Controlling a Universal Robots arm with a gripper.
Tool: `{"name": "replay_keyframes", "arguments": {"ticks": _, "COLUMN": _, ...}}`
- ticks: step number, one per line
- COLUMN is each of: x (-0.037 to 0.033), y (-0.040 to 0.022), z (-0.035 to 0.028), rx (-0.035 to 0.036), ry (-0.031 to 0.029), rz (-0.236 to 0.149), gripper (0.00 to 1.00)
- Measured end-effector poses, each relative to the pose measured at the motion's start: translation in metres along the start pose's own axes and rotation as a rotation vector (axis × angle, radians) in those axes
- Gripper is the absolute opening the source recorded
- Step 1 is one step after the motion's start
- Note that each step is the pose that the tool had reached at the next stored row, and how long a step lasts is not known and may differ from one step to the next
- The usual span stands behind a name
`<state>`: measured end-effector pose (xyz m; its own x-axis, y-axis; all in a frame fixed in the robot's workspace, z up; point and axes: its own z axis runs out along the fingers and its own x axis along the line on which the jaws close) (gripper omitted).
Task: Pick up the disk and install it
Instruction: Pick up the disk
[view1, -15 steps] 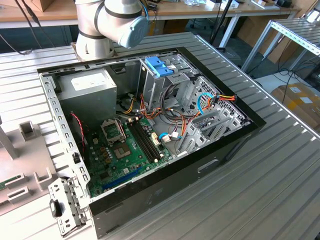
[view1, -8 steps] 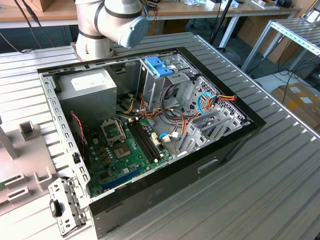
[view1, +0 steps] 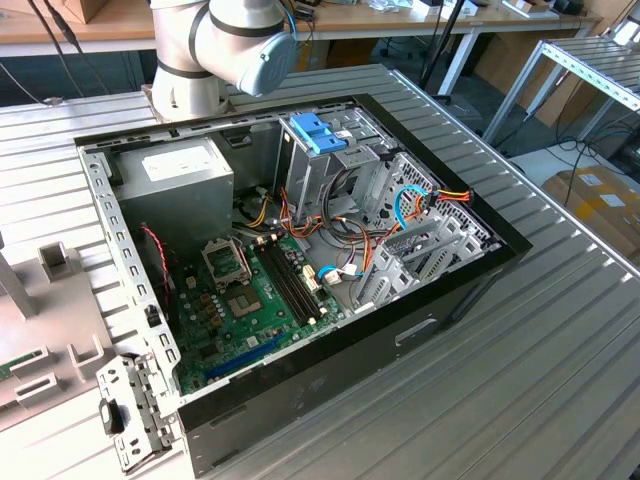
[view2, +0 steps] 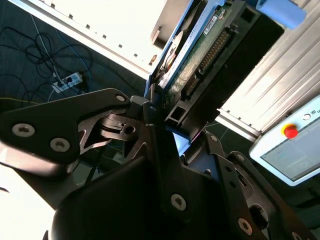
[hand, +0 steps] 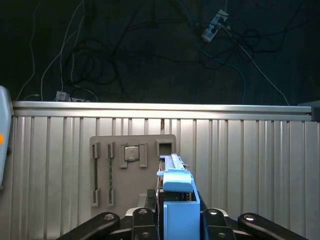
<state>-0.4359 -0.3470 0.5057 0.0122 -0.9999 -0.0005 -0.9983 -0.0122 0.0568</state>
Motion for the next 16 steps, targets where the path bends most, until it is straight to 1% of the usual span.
{"name": "replay_keyframes", "arguments": {"ticks": 2, "x": 0.0029, "y": -0.0017, "z": 0.0, "rx": 0.0, "ry": 0.0, "rz": 0.0, "gripper": 0.37}}
{"name": "replay_keyframes", "arguments": {"ticks": 6, "x": 0.0055, "y": -0.003, "z": 0.0, "rx": 0.0, "ry": 0.0, "rz": 0.0, "gripper": 0.37}}
{"name": "replay_keyframes", "arguments": {"ticks": 16, "x": 0.0089, "y": -0.0056, "z": 0.0, "rx": 0.0001, "ry": -0.0001, "rz": 0.0, "gripper": 0.37}}
